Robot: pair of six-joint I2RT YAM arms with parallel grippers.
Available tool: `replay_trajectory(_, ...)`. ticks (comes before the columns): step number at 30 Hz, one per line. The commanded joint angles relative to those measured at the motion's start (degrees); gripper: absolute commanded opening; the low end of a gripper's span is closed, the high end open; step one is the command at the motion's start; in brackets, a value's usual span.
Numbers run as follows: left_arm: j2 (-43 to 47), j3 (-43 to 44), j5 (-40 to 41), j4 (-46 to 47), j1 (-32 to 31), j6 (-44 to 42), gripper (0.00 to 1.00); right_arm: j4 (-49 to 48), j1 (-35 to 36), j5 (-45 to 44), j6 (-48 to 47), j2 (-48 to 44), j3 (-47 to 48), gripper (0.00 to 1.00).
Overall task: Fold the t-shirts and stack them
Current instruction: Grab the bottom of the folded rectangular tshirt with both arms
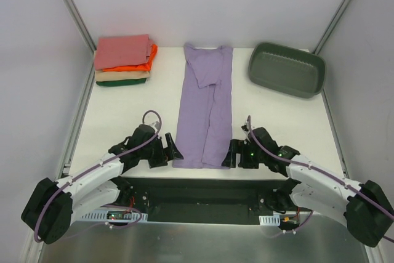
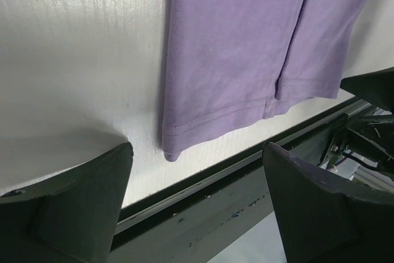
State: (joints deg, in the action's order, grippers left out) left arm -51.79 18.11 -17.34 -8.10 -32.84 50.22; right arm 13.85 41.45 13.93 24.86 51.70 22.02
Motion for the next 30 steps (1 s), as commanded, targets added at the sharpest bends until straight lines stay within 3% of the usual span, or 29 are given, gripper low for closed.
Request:
replay_trajectory(1,-3.22,-0.36,3.80,0.27,-1.87,1.81,0.86,-2.68,2.66,-4.96,3.97,3.40,1.44,0.89)
replay_trajectory(9,-10.78,3.16,7.41,0.01,-3.02,-0.21,0.72,-2.60,4.51,-10.15,4.93,8.58,3.11,0.81)
replay_trajectory(16,-15.09,3.60,7.94,0.01,-3.46,-0.47,0.48,-3.74,5.39,-8.57,5.63,12.90,3.38,0.56)
replay_trajectory(20,-16.15,3.69,6.89,0.01,-3.72,-0.65,0.31,-3.65,5.48,-8.39,6.08,11.67,1.54,0.47)
replay_trajectory(30,-16.15,2.99,6.62,-1.04,-4.25,-1.09,0.21,-3.39,5.39,-8.22,7.48,12.90,0.39,0.29)
